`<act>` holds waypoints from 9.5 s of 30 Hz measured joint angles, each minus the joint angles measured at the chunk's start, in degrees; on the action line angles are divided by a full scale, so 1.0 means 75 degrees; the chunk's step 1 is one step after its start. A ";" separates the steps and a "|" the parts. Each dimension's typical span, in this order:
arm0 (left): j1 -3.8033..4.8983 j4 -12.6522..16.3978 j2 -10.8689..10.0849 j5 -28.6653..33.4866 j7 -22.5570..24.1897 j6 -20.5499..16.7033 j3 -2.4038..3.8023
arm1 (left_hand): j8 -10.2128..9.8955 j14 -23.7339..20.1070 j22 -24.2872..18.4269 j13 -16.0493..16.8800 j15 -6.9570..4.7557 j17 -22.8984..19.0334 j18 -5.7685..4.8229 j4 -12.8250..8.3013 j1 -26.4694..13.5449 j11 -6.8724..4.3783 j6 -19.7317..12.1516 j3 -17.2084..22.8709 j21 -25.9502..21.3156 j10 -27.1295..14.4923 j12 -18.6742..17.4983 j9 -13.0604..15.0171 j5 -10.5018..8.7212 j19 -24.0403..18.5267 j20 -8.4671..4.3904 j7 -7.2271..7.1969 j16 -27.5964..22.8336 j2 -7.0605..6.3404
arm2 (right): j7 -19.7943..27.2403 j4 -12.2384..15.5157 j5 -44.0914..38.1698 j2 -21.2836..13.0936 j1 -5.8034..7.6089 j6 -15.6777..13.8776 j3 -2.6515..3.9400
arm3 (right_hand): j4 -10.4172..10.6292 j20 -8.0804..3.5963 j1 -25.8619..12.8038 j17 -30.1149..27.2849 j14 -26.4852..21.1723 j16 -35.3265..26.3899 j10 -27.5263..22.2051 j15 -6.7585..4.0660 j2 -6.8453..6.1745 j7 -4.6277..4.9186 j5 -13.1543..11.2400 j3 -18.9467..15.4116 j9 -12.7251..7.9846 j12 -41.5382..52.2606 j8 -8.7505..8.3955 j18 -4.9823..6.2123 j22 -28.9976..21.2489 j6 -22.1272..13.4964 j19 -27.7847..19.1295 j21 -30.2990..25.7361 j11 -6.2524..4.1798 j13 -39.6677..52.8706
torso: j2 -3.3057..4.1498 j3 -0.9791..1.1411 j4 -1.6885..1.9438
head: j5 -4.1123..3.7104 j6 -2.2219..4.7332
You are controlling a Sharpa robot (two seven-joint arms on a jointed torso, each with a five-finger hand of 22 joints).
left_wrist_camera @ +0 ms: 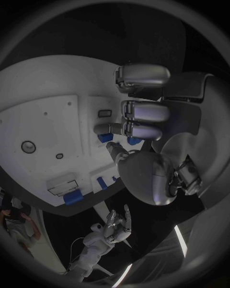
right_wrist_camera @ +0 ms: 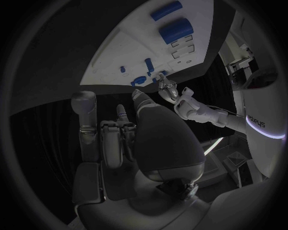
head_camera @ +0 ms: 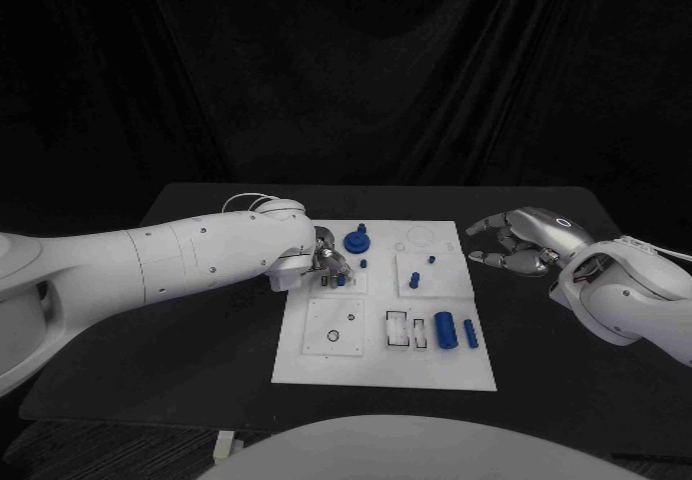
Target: Assemble the parts on the task board
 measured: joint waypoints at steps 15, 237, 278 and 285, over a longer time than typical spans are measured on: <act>0.0000 -0.0048 0.0007 0.0034 0.0028 0.0027 0.0014 | -0.0101 0.0027 0.0000 0.0000 0.0027 0.0000 0.0000 0.0382 -0.0144 0.0027 -0.0039 -0.0479 -0.0030 -0.0027 0.0000 0.0046 -0.0340 -0.0027 0.0026 0.0066 0.0000 -0.0037 | 0.0000 -0.0012 0.0001 0.0008 -0.0028 0.0031 -0.0002 | 0.0000 0.0000 0.0000 0.0000 0.0000 0.0000 0.0000 0.0000 0.0000 0.0000 0.0000 0.0000 0.0001 0.0000 0.0000 0.0000 -0.0001 0.0000 0.0000 0.0000 0.0000 0.0000 | 0.0001 0.0001 0.0000 | -0.0001 0.0000; 0.0361 -0.0839 -0.0490 0.0171 0.0776 0.0762 -0.0021 | 0.0312 0.0027 0.0000 0.0000 0.0082 0.0004 -0.0001 -0.1064 0.1517 0.0080 -0.0641 0.1015 -0.0396 -0.0029 0.0000 0.1816 0.2111 -0.0122 0.0064 -0.0017 0.0000 -0.0171 | -0.0094 0.0014 0.0004 -0.0096 -0.0125 0.0253 -0.0001 | -0.0126 0.0000 0.0091 0.0000 0.0000 0.0000 -0.0028 0.0000 0.0091 0.0033 0.0241 0.0084 -0.0070 0.0000 -0.0028 0.0000 0.0001 0.0130 0.0000 -0.0103 0.0028 0.0000 | -0.0010 0.0010 0.0005 | -0.0042 0.0000; 0.0273 0.0077 -0.0603 -0.0094 0.0423 0.0344 -0.0023 | 0.0312 0.0027 0.0000 0.0000 0.0082 0.0001 -0.0001 -0.1128 0.1265 0.0080 -0.0645 0.1329 -0.0503 -0.0029 0.0000 0.1835 0.1942 -0.0122 0.0065 0.0013 0.0000 -0.0138 | -0.0114 0.0020 0.0004 -0.0093 -0.0177 0.0253 0.0000 | -0.0148 0.0000 0.0091 0.0000 0.0000 0.0000 -0.0028 0.0000 0.0091 0.0033 0.0269 0.0105 -0.0093 0.0000 -0.0066 0.0000 0.0005 0.0130 0.0000 -0.0133 0.0028 0.0000 | 0.0005 0.0001 0.0007 | -0.0007 0.0000; 0.0253 0.0084 -0.0598 -0.0197 0.0421 0.0325 -0.0024 | 0.0312 0.0027 0.0000 0.0000 0.0082 0.0001 -0.0001 -0.1128 0.1265 0.0080 -0.0674 0.1329 -0.0503 -0.0029 0.0000 0.1835 0.1935 -0.0123 0.0065 0.0012 0.0000 -0.0139 | -0.0117 0.0020 0.0004 -0.0099 -0.0182 0.0256 -0.0001 | -0.0169 0.0000 0.0090 0.0000 0.0000 0.0000 -0.0028 0.0000 0.0091 0.0033 0.0268 0.0126 -0.0093 0.0000 -0.0066 0.0000 0.0004 0.0130 0.0000 -0.0133 0.0028 0.0000 | 0.0006 0.0001 0.0015 | 0.0007 0.0000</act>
